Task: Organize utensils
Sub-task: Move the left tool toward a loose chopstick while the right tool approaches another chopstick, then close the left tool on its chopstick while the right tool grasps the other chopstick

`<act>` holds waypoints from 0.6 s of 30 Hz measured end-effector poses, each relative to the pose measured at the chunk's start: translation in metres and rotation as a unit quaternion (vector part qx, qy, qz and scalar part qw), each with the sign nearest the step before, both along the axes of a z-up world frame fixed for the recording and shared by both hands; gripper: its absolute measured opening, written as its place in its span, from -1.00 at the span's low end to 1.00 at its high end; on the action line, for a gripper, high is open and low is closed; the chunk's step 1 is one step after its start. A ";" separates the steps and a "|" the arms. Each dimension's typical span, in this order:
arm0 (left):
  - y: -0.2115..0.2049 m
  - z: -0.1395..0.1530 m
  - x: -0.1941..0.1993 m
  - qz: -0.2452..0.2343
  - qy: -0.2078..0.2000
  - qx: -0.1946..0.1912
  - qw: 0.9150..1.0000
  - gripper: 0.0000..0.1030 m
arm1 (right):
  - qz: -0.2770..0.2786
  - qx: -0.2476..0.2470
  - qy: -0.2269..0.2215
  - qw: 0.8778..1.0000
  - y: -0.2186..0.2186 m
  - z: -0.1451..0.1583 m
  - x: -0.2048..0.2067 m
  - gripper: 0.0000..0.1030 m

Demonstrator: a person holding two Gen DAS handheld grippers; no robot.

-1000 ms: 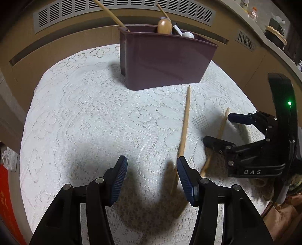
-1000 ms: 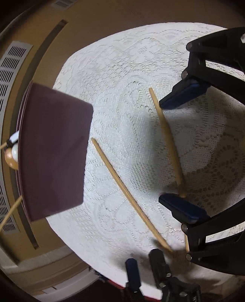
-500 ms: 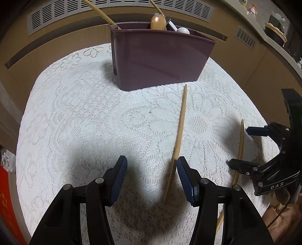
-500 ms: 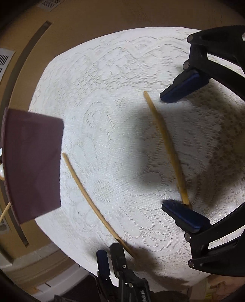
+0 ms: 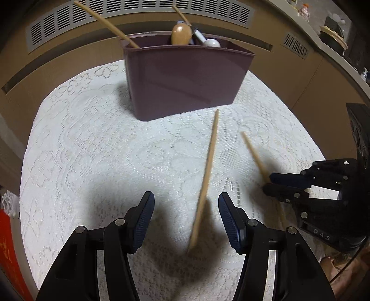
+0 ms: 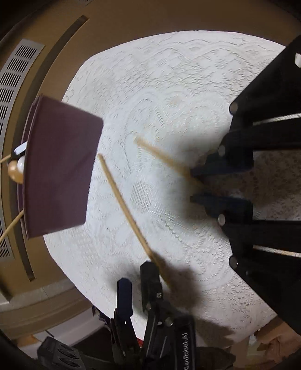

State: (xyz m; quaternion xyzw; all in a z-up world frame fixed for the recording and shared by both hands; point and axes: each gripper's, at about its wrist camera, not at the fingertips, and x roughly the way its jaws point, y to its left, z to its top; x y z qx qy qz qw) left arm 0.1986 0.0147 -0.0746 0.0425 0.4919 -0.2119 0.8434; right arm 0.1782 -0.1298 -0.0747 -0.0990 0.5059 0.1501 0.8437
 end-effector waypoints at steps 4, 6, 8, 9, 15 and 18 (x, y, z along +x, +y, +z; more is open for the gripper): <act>-0.018 0.001 0.009 -0.024 0.009 0.005 1.000 0.07 | -0.005 0.014 -0.001 1.000 -0.023 0.007 -0.004 -0.89; -0.032 -0.002 0.019 -0.038 0.019 0.009 0.999 -0.10 | -0.016 0.020 0.000 1.000 -0.041 0.006 -0.008 -0.89; -0.045 -0.006 0.031 -0.047 0.030 0.024 0.998 -0.31 | -0.024 0.026 0.002 0.999 -0.053 0.006 -0.008 -0.89; -0.053 -0.009 0.038 -0.051 0.034 0.039 0.997 -0.36 | -0.025 0.030 0.006 0.999 -0.056 0.006 -0.008 -0.89; -0.085 -0.013 0.055 -0.081 0.039 0.104 0.991 -0.60 | -0.021 0.043 0.005 0.999 -0.066 0.005 -0.014 -0.88; -0.093 -0.011 0.054 -0.092 0.038 0.120 0.988 -0.71 | -0.021 0.046 0.001 0.999 -0.064 0.002 -0.011 -0.87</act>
